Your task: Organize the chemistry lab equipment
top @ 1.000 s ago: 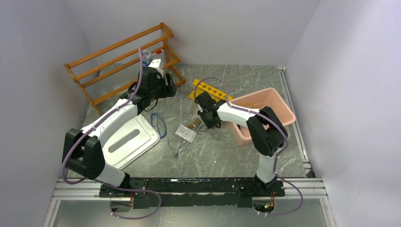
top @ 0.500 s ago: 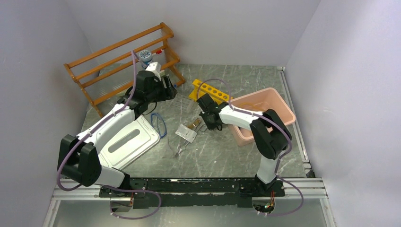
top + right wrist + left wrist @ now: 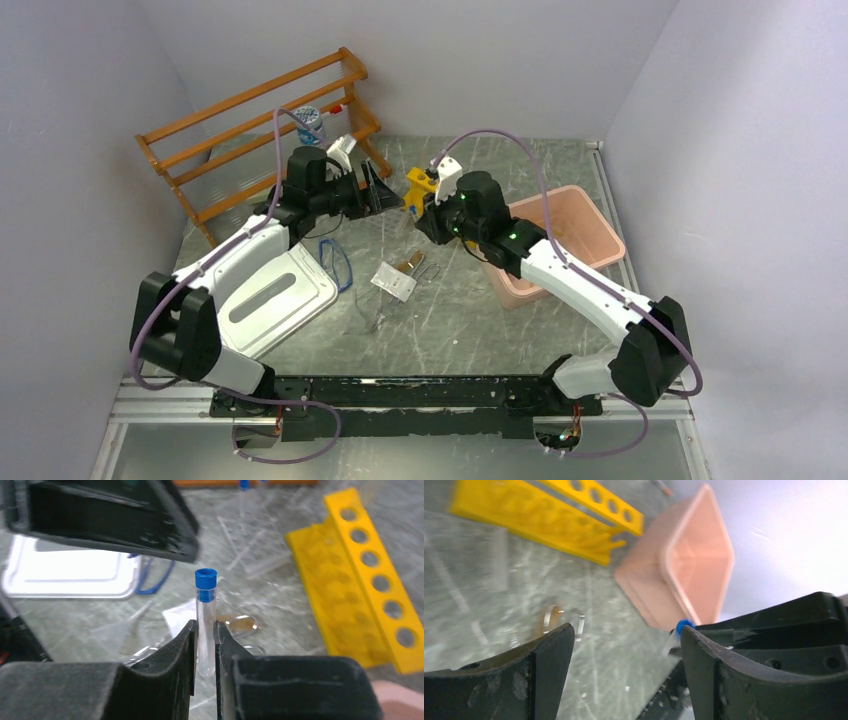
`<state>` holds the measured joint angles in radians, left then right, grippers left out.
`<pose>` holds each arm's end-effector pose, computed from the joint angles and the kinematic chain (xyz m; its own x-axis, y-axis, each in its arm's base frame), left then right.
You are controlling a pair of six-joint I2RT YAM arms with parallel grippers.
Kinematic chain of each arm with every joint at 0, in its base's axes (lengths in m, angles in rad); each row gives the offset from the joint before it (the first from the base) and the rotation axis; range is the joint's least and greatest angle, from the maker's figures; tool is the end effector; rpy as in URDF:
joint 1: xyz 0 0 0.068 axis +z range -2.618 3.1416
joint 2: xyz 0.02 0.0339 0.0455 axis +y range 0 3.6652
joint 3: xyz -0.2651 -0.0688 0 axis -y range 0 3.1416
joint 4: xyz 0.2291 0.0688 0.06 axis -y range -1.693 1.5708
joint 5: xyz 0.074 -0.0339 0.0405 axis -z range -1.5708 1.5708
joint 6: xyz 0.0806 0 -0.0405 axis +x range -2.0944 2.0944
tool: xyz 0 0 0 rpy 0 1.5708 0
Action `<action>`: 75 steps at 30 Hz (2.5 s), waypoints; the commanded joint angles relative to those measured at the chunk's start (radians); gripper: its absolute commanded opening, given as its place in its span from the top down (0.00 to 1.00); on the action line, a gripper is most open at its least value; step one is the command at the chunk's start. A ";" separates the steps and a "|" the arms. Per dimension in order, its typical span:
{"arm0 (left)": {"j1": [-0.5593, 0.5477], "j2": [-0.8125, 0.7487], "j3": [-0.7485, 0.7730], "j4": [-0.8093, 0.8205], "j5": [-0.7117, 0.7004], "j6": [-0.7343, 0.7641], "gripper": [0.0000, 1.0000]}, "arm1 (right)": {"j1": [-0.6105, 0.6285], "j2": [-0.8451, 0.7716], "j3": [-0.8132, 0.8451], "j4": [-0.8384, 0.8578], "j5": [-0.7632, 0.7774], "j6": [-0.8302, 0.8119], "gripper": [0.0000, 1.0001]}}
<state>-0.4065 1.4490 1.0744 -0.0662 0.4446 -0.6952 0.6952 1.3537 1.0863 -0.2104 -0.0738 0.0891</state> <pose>0.3130 -0.1725 0.2860 -0.7584 -0.3031 -0.5770 0.2975 0.6267 -0.7202 0.2548 0.2203 0.2987 -0.4130 -0.2290 -0.8815 -0.6549 0.7472 0.1128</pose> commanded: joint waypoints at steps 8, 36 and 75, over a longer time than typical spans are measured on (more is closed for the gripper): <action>0.046 0.041 -0.042 0.286 0.421 -0.182 0.28 | 0.004 0.028 0.027 0.038 -0.268 -0.039 0.96; 0.043 0.099 0.052 -0.009 0.469 0.009 0.65 | 0.011 0.109 0.110 -0.081 -0.262 -0.218 0.95; 0.026 0.087 0.058 0.023 -0.434 0.673 0.95 | 0.018 -0.040 -0.124 0.207 0.163 0.166 0.34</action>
<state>-0.3767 1.4654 1.1236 -0.1329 0.1093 -0.0967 0.7090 1.3071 0.9585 -0.0681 -0.0154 0.2287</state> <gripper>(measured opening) 0.187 0.661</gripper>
